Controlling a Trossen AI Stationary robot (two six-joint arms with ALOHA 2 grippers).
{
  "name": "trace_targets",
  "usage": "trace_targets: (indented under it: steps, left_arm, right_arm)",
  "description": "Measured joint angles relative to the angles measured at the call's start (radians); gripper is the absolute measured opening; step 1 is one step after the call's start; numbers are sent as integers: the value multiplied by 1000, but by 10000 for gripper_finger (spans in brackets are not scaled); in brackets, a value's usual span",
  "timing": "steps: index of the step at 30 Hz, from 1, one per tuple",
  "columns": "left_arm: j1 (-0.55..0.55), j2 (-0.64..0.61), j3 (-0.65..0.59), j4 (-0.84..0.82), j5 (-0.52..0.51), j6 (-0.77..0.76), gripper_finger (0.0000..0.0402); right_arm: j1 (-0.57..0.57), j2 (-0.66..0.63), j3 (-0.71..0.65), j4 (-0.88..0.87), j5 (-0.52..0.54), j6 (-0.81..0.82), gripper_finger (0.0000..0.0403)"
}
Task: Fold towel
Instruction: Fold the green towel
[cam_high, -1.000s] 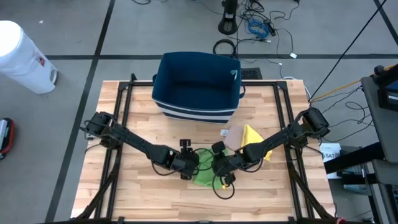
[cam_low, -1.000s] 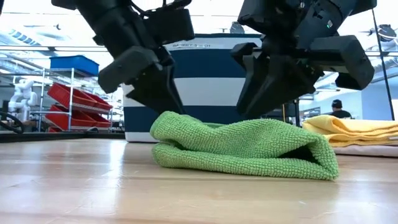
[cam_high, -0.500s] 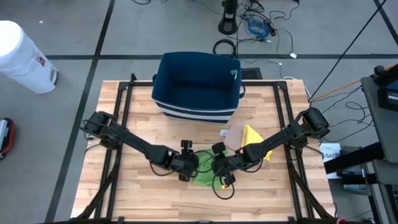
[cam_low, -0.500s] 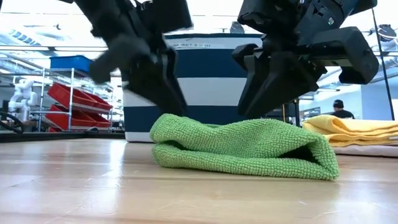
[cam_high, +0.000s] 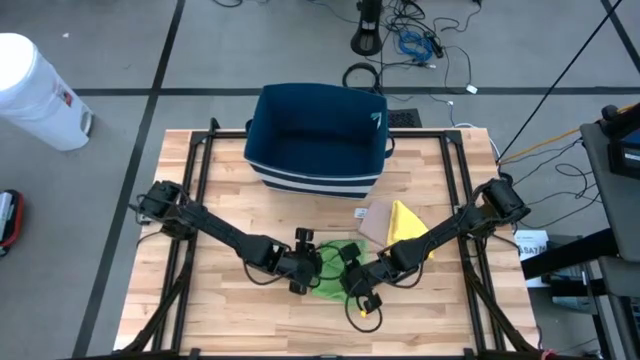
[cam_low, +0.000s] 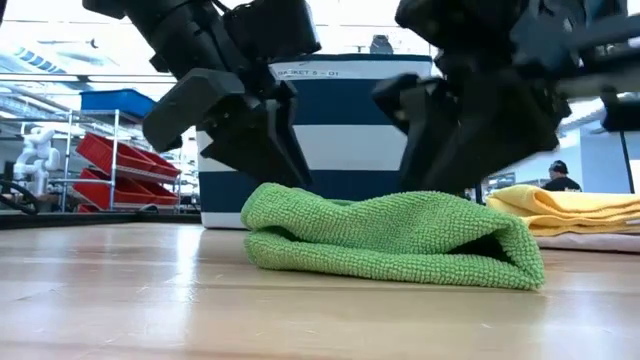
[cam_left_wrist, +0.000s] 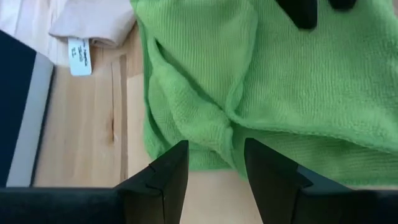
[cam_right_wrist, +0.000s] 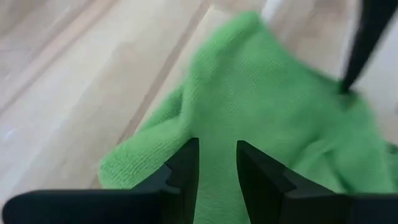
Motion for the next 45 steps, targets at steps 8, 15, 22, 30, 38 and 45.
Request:
trace_targets:
  steps: [8,15,22,30,38,45]
  left_arm:
    - [28,12,0,22,-14,65,163]
    - [45,17,0,8,45,70,163]
    - [27,14,0,6,91,103,163]
    - [75,49,-1,3,8,96,162]
    - [118,48,0,64,-31,108,162]
    - [142,48,0,21,-111,28,162]
  right_arm:
    - [16,87,0,40,-22,35,93]
    - [18,103,0,84,-23,34,93]
    - [18,105,0,87,-23,29,93]
    - [18,105,0,91,-24,31,93]
    - [18,105,0,92,-45,38,93]
    - [18,105,0,86,-46,46,93]
